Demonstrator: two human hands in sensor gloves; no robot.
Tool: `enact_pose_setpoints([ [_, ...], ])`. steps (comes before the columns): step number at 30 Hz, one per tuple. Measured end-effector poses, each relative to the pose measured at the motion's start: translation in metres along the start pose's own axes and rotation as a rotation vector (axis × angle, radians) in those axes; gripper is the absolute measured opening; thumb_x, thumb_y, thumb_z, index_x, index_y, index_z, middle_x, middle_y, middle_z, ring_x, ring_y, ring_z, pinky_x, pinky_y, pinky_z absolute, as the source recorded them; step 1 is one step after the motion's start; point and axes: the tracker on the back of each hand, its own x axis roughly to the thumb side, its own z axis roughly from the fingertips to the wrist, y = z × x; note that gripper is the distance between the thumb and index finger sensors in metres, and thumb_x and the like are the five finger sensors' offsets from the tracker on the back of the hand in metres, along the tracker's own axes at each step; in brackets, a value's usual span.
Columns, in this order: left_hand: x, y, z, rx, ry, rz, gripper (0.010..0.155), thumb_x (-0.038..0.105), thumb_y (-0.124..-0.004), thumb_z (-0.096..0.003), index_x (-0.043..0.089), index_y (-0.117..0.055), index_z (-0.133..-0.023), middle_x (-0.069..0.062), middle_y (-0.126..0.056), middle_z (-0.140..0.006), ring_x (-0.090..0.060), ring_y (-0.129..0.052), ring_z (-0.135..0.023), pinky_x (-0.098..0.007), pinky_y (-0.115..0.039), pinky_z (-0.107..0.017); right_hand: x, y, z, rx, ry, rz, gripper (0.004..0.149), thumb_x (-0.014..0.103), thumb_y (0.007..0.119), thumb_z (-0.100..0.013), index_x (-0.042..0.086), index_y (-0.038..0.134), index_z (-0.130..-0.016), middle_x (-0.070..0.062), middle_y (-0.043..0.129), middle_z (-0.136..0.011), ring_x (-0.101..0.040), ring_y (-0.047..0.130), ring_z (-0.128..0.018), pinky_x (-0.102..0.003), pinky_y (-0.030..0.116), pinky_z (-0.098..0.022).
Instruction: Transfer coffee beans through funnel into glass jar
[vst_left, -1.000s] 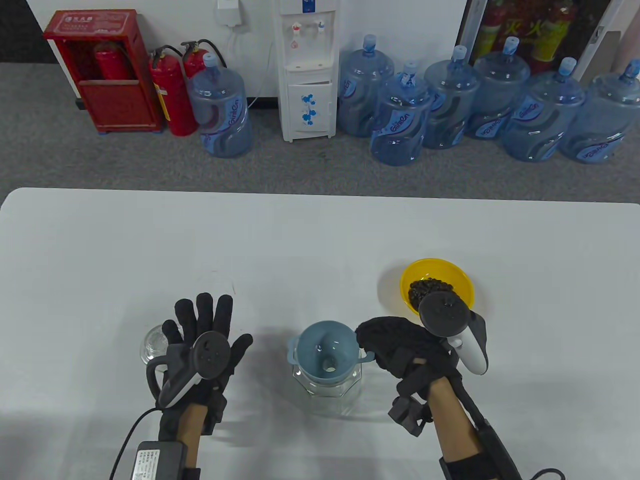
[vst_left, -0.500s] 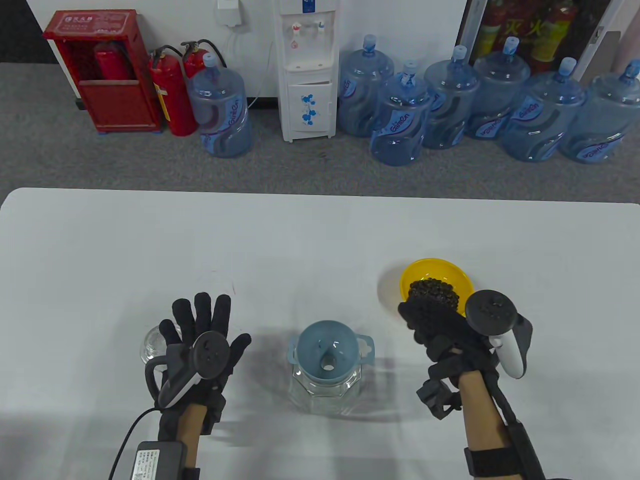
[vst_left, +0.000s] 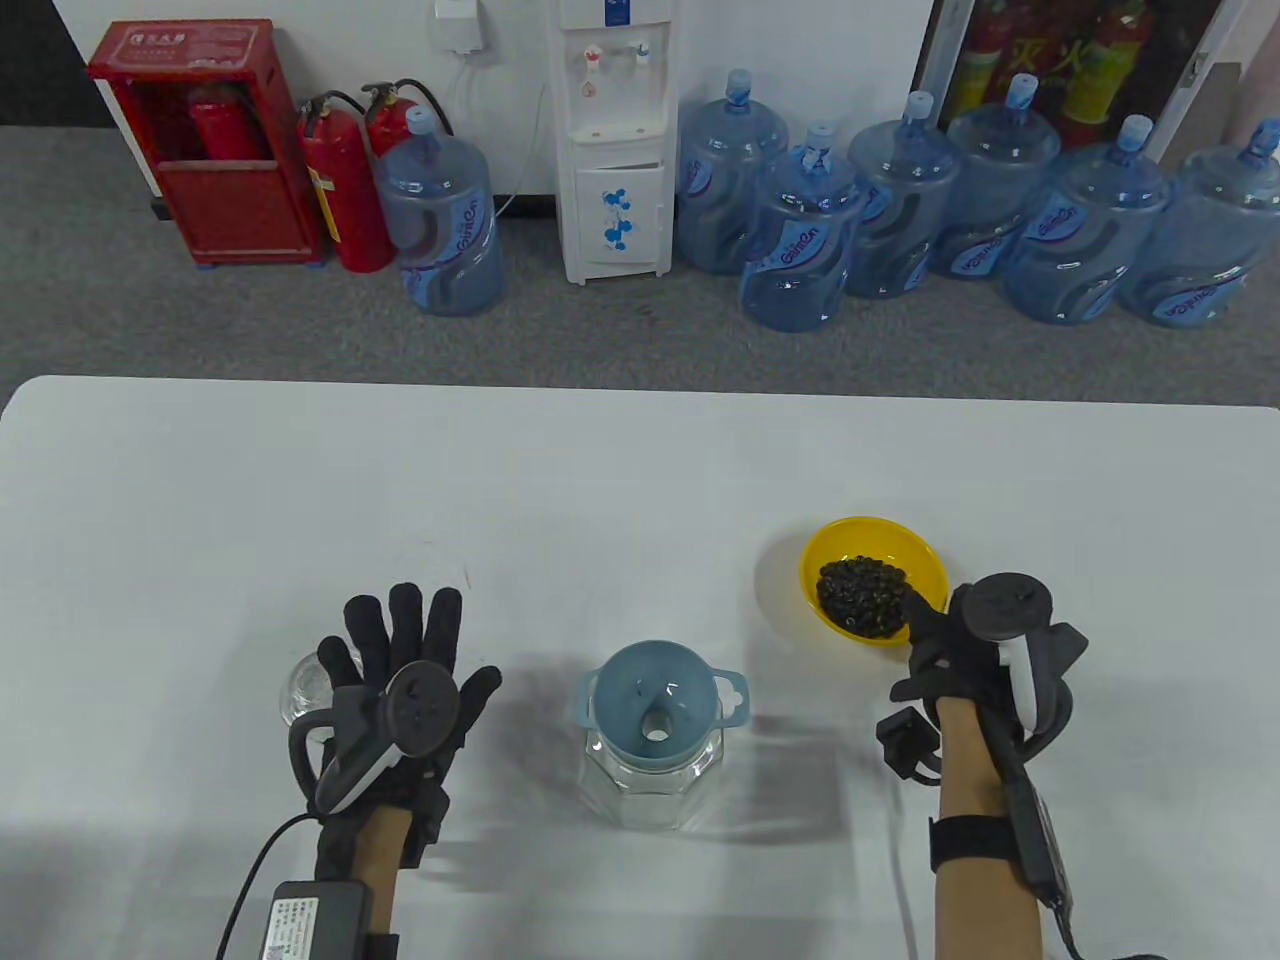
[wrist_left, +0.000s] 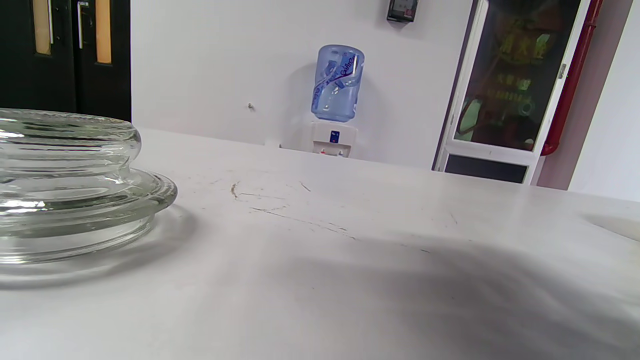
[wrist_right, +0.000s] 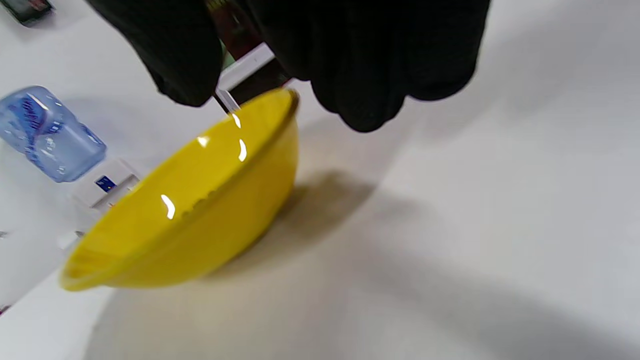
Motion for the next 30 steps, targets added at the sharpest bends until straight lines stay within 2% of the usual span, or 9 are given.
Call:
enact_pose_setpoints([
  [4,0.000,0.000,-0.001,-0.012,0.001,-0.008,0.077,0.066,-0.055,-0.0542,0.036,-0.022,-0.117,-0.008,-0.017,-0.124,-0.046,-0.006,-0.110,-0.067,-0.018,-0.073,-0.003,0.010,-0.010,0.029,0.069,-0.035,0.069,0.048,0.076,-0.067,0.001,0.057,-0.114,-0.022,0.083,-0.096,-0.027,0.096,-0.071,-0.039,0.083,-0.050],
  [8,0.000,0.000,-0.001,-0.018,0.003,-0.015,0.077,0.066,-0.055,-0.0542,0.036,-0.022,-0.117,-0.008,-0.016,-0.125,-0.046,-0.006,-0.110,-0.067,-0.018,-0.073,-0.009,0.014,-0.016,0.033,0.125,-0.092,0.058,0.042,0.077,-0.067,0.000,0.068,-0.107,-0.012,0.095,-0.081,-0.016,0.102,-0.055,-0.031,0.088,-0.039],
  [12,-0.001,0.000,-0.001,-0.023,0.006,-0.009,0.077,0.066,-0.055,-0.0543,0.036,-0.021,-0.117,-0.008,-0.016,-0.125,-0.046,-0.006,-0.110,-0.067,-0.017,-0.073,-0.015,0.014,-0.019,0.105,0.161,-0.226,0.052,0.035,0.077,-0.068,-0.002,0.071,-0.104,-0.012,0.097,-0.075,-0.013,0.103,-0.049,-0.030,0.088,-0.037],
  [15,-0.001,0.000,-0.002,-0.026,0.006,-0.005,0.077,0.066,-0.055,-0.0543,0.036,-0.021,-0.117,-0.008,-0.016,-0.125,-0.046,-0.006,-0.110,-0.067,-0.017,-0.073,-0.014,0.011,-0.016,0.089,0.148,-0.232,0.051,0.034,0.079,-0.066,-0.004,0.074,-0.100,-0.013,0.097,-0.070,-0.013,0.103,-0.044,-0.030,0.088,-0.034],
  [22,-0.001,-0.001,-0.002,-0.034,0.006,-0.003,0.077,0.066,-0.055,-0.0544,0.036,-0.022,-0.117,-0.008,-0.016,-0.125,-0.046,-0.006,-0.110,-0.067,-0.017,-0.073,0.011,-0.009,0.005,0.093,0.010,-0.252,0.049,0.033,0.081,-0.065,-0.004,0.076,-0.097,-0.012,0.098,-0.066,-0.012,0.103,-0.041,-0.029,0.089,-0.032],
  [26,-0.001,-0.001,-0.002,-0.041,0.006,0.004,0.077,0.066,-0.055,-0.0544,0.036,-0.022,-0.117,-0.008,-0.017,-0.125,-0.046,-0.007,-0.110,-0.068,-0.018,-0.073,0.044,-0.029,0.031,0.159,-0.149,-0.309,0.049,0.034,0.081,-0.065,-0.004,0.076,-0.097,-0.012,0.098,-0.065,-0.012,0.103,-0.040,-0.029,0.089,-0.031],
  [30,-0.002,-0.002,-0.002,-0.049,0.007,0.007,0.077,0.066,-0.055,-0.0544,0.036,-0.022,-0.117,-0.008,-0.017,-0.125,-0.046,-0.007,-0.110,-0.068,-0.017,-0.073,0.073,-0.047,0.062,0.159,-0.294,-0.304,0.049,0.033,0.081,-0.065,-0.004,0.077,-0.097,-0.012,0.098,-0.065,-0.012,0.103,-0.040,-0.029,0.089,-0.031],
])
